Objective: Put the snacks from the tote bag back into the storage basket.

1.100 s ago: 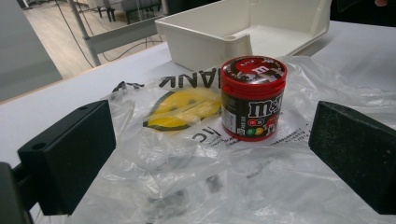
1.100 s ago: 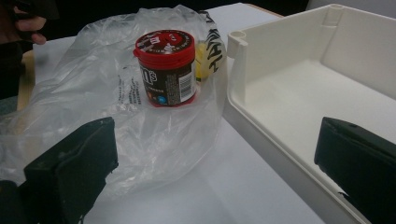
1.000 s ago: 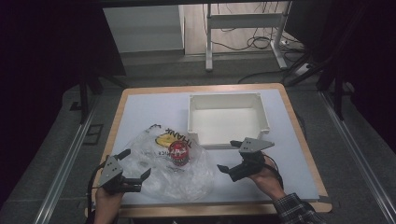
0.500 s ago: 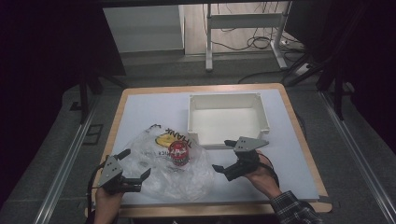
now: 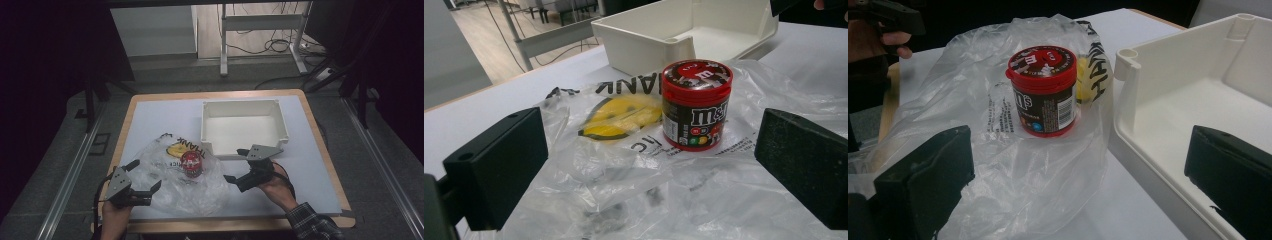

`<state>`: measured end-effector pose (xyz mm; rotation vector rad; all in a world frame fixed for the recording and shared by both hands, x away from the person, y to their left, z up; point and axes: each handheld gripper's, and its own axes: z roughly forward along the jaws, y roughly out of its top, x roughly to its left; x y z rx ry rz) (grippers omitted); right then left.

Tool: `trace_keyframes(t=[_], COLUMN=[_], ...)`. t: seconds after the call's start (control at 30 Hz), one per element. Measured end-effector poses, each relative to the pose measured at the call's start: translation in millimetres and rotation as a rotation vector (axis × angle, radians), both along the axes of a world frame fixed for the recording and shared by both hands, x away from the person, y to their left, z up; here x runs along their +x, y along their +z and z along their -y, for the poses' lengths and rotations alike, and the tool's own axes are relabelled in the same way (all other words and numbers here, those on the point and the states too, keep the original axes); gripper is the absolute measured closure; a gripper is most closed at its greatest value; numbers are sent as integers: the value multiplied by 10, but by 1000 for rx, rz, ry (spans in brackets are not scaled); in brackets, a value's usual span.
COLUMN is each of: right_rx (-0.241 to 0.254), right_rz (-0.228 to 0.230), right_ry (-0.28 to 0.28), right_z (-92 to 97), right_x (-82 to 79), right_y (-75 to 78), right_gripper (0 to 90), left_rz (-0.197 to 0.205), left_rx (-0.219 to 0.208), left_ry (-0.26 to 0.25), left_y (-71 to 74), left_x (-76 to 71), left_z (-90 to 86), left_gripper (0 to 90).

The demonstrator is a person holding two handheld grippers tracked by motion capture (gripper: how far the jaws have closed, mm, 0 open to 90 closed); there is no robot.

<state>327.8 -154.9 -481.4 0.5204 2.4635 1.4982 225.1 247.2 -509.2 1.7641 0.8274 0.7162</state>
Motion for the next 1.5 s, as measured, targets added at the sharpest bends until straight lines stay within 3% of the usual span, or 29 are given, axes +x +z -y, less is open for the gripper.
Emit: trace_keyframes(t=[0.23,0.67,1.5], right_rx=[-18,-4,-75], right_rz=[-2,-59,-101], right_ry=[5,30,53], right_z=[-48,-145,-434], right_x=[25,90,184], right_y=[-12,-4,-57], right_gripper=[3,9,12], left_rz=[1,6,6], left_rx=[-1,0,1], left_ry=[1,3,5], left_y=[1,5,4], left_x=[-1,-7,-7], left_z=[-2,-8,-6], left_gripper=[5,5,5])
